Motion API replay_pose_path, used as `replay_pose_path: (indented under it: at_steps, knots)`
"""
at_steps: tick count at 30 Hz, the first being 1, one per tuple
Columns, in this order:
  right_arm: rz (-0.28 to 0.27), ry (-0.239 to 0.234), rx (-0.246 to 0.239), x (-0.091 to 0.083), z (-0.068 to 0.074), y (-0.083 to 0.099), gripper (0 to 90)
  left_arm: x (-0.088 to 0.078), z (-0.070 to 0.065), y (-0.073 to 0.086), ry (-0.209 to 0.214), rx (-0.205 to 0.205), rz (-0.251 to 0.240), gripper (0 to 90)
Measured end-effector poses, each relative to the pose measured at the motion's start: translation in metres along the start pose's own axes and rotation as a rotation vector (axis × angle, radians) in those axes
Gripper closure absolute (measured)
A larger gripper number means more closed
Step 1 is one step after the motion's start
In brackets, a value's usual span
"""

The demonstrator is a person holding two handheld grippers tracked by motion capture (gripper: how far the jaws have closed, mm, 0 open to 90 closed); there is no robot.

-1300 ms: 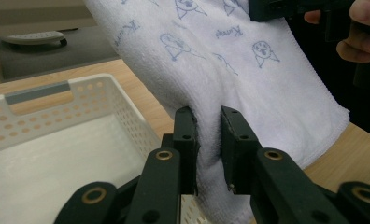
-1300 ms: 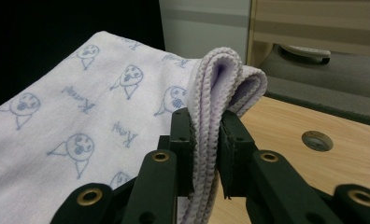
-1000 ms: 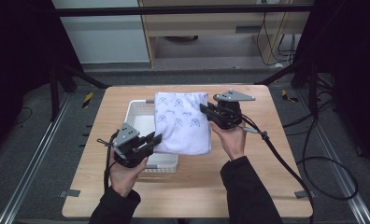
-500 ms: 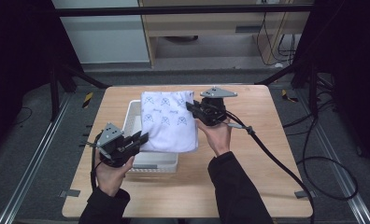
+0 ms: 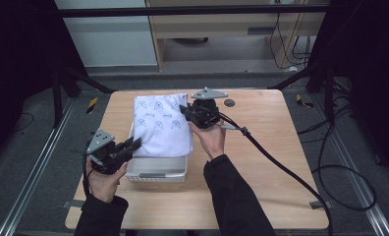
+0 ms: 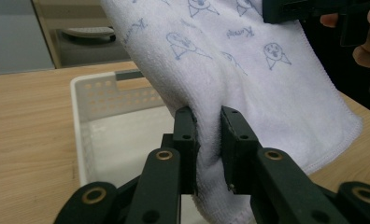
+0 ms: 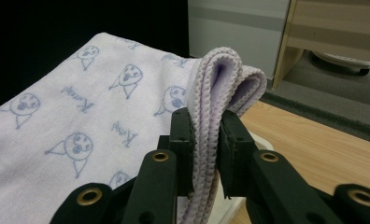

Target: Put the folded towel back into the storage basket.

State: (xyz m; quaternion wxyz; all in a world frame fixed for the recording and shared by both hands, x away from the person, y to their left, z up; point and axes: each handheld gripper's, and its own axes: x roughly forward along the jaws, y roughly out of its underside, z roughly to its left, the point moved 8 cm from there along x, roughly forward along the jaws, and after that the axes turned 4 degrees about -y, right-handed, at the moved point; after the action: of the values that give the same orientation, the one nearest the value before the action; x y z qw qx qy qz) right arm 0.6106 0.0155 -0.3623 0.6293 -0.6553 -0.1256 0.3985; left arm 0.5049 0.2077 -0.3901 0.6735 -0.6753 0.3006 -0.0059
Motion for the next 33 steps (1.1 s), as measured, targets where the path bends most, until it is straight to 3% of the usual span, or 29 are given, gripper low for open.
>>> replay_pose_path:
  at_steps: [6,33]
  knots:
    - [0.011,-0.004,-0.003,0.015,0.007,0.004,77.7,-0.001,0.012,0.004,-0.02,-0.025,0.009,76.5]
    - [0.103,0.036,-0.011,0.055,0.006,0.041,77.2,0.027,0.035,0.039,-0.085,-0.011,0.13,76.5]
